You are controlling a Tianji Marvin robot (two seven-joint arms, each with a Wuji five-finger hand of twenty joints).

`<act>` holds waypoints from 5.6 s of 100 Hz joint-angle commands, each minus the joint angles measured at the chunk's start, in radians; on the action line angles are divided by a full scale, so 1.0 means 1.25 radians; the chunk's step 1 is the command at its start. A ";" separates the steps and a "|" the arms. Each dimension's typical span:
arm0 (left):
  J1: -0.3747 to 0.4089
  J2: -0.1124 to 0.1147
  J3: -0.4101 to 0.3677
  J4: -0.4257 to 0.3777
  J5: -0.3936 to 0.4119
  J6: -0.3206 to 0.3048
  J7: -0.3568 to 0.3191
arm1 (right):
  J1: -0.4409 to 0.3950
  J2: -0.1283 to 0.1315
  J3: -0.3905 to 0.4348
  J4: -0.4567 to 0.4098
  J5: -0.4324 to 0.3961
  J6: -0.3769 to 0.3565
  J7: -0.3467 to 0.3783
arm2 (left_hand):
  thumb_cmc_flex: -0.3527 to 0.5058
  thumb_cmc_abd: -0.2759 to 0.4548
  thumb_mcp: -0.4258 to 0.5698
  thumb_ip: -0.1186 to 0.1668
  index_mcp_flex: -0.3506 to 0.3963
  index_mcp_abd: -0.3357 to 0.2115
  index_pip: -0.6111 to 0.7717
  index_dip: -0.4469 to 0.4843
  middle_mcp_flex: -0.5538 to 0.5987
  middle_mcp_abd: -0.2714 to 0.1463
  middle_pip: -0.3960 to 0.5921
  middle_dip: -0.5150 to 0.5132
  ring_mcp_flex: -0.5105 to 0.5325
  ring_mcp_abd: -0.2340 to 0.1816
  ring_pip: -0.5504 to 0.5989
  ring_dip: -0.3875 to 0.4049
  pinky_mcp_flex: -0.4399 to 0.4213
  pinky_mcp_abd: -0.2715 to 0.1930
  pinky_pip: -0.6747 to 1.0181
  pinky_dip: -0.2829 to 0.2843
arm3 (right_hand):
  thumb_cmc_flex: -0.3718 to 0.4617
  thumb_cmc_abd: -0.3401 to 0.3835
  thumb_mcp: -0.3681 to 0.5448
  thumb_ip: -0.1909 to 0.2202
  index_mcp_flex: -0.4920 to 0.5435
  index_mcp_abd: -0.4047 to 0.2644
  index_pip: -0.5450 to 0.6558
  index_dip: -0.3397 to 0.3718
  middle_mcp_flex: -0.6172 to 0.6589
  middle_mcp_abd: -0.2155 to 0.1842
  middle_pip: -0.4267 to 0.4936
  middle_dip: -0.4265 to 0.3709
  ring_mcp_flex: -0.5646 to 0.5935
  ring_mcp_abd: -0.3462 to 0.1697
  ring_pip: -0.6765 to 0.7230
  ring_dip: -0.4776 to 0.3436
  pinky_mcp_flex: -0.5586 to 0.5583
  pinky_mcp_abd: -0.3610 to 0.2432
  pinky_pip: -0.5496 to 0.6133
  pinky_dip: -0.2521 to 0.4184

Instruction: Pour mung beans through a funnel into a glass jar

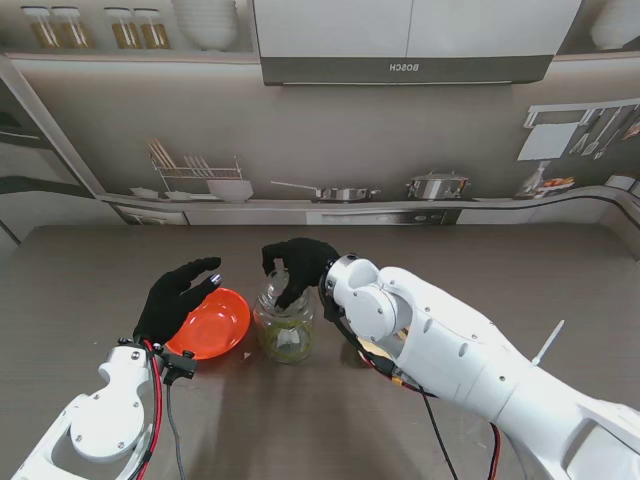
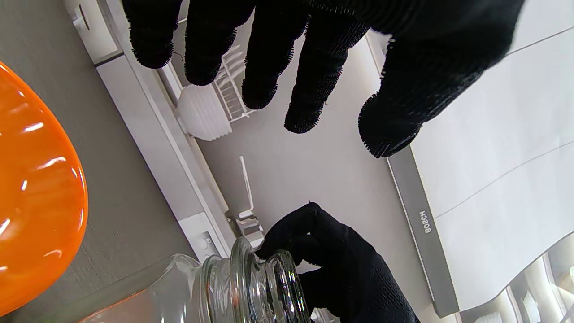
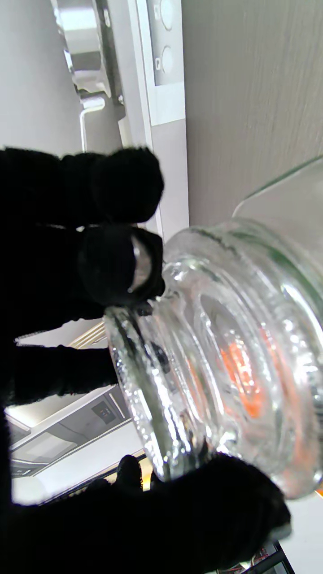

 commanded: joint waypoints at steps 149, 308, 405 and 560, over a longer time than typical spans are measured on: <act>0.001 0.001 0.000 -0.008 -0.012 0.018 -0.037 | 0.006 0.018 0.002 -0.004 -0.069 -0.052 0.005 | -0.002 0.033 -0.018 -0.007 0.019 0.001 0.003 0.004 -0.012 -0.001 -0.011 -0.002 -0.016 0.000 -0.012 -0.010 -0.015 -0.029 -0.018 0.014 | 0.186 0.136 0.337 0.066 0.060 -0.021 0.039 0.045 -0.083 -0.176 -0.064 -0.089 -0.005 -0.077 -0.091 -0.050 -0.077 0.017 -0.017 0.021; -0.004 0.006 0.007 -0.005 -0.021 0.032 -0.067 | -0.065 0.037 0.017 0.037 -0.220 -0.134 -0.156 | -0.001 0.038 -0.024 -0.006 0.027 0.004 0.006 0.005 -0.011 -0.001 -0.011 -0.001 -0.013 0.003 -0.012 -0.009 -0.015 -0.029 -0.018 0.015 | -0.080 0.176 0.249 0.184 -0.059 0.018 -0.215 0.114 -0.233 -0.135 -0.240 -0.330 -0.115 -0.014 -0.304 -0.136 -0.163 0.047 -0.093 -0.004; -0.004 0.008 0.007 -0.009 -0.030 0.045 -0.077 | -0.076 0.053 0.026 0.007 -0.228 -0.129 -0.109 | 0.001 0.041 -0.028 -0.005 0.031 0.008 0.007 0.006 -0.007 0.000 -0.011 -0.001 -0.012 0.003 -0.012 -0.009 -0.015 -0.029 -0.018 0.014 | -0.219 0.273 0.065 0.188 -0.261 -0.037 -0.386 0.046 -0.415 -0.161 -0.337 -0.443 -0.245 0.090 -0.530 -0.237 -0.222 0.121 -0.195 -0.016; -0.025 0.013 0.044 0.008 0.026 0.003 -0.075 | -0.498 0.067 0.462 -0.374 -0.017 -0.058 -0.129 | -0.003 0.016 -0.030 -0.007 -0.048 -0.044 -0.020 -0.007 -0.046 -0.026 -0.020 -0.008 -0.033 -0.010 -0.017 -0.012 -0.025 -0.036 -0.021 0.014 | -0.148 0.391 -0.214 0.269 -0.051 -0.013 -0.424 0.074 -0.220 -0.190 -0.434 -0.455 -0.413 0.169 -0.754 -0.339 -0.396 0.159 -0.398 -0.033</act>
